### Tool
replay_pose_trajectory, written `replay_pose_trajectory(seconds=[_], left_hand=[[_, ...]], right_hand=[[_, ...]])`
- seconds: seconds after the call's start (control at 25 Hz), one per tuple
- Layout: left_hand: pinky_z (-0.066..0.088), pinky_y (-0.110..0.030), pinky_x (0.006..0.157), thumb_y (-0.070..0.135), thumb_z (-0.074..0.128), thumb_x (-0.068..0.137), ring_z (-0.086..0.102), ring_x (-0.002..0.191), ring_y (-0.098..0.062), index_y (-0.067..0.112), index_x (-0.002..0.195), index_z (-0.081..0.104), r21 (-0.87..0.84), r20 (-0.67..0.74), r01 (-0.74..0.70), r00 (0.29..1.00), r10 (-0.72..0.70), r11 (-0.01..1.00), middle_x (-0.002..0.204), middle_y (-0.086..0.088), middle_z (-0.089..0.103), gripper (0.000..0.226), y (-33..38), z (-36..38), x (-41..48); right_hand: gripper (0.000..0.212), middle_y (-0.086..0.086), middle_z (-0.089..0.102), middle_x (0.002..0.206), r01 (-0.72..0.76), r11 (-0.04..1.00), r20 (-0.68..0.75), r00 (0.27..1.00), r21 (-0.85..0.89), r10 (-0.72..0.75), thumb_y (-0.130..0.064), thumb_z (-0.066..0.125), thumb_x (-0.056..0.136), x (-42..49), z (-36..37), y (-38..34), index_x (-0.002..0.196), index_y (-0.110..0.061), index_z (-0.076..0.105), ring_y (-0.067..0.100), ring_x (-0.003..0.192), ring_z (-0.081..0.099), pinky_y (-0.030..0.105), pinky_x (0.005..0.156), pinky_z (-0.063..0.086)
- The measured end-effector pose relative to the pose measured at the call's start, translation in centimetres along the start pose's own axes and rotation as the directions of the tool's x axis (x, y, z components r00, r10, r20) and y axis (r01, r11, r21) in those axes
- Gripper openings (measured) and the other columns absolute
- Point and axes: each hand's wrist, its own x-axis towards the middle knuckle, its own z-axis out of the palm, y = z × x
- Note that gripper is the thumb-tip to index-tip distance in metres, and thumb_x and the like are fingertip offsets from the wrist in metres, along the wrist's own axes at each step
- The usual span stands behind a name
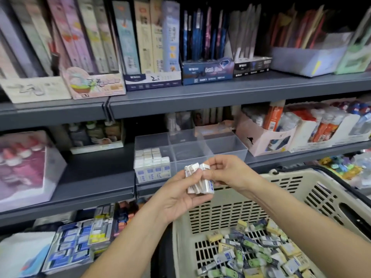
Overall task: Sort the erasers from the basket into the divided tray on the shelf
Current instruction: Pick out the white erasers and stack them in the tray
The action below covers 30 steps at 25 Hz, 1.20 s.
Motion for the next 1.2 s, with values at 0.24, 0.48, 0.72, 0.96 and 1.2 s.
replay_pose_trajectory(seconds=[0.24,0.48,0.72,0.96,1.2], left_hand=[[0.057,-0.027,0.057,0.008,0.069,0.064,0.070,0.070,-0.016,0.008,0.111,0.058,0.008,-0.062,-0.125,0.990,0.125,0.992,0.081,-0.008,0.073,0.047,2.2,-2.4,-0.5],[0.055,-0.025,0.058,0.009,0.069,0.075,0.069,0.076,-0.015,0.010,0.108,0.056,0.200,-0.175,-0.237,0.946,0.273,0.951,0.092,-0.006,0.070,0.036,4.3,-5.1,-0.4],[0.054,-0.022,0.057,0.009,0.066,0.082,0.069,0.073,-0.012,0.018,0.106,0.056,0.272,-0.262,-0.363,0.863,0.432,0.891,0.093,-0.004,0.068,0.027,6.7,-7.8,-0.9],[0.054,-0.022,0.058,0.013,0.067,0.081,0.070,0.075,-0.013,0.017,0.106,0.056,0.296,-0.281,-0.358,0.854,0.439,0.886,0.097,-0.007,0.067,0.028,7.1,-8.7,-0.7],[0.054,-0.022,0.057,0.012,0.066,0.081,0.070,0.069,-0.010,0.014,0.103,0.057,0.225,-0.278,-0.325,0.882,0.380,0.918,0.092,-0.007,0.068,0.024,7.1,-8.3,-0.4]], right_hand=[[0.006,-0.002,0.066,0.058,0.047,0.998,0.016,0.999,0.029,-0.048,-0.003,0.066,0.081,2.6,1.0,-2.2,0.085,-0.006,0.063,0.003,0.049,0.057,0.014,0.048,0.048],[0.009,0.004,0.072,0.068,0.058,0.997,-0.029,0.998,0.042,-0.057,-0.004,0.061,0.086,5.3,1.1,-2.9,0.091,-0.005,0.068,0.006,0.061,0.066,0.014,0.060,0.054],[0.011,-0.001,0.069,0.086,0.094,0.840,-0.175,0.960,-0.534,-0.218,-0.018,0.070,0.081,11.7,3.5,-2.6,0.091,-0.019,0.072,0.005,0.072,0.059,0.018,0.068,0.046],[0.018,-0.007,0.066,0.114,0.127,0.514,0.091,0.991,-0.848,-0.095,-0.034,0.061,0.087,13.8,5.6,-1.1,0.100,-0.027,0.071,0.016,0.105,0.058,0.037,0.099,0.041],[0.028,-0.004,0.060,0.125,0.172,0.403,0.124,0.982,-0.899,-0.141,-0.033,0.045,0.096,13.1,5.8,-1.8,0.114,-0.026,0.065,0.021,0.114,0.054,0.039,0.104,0.036]])
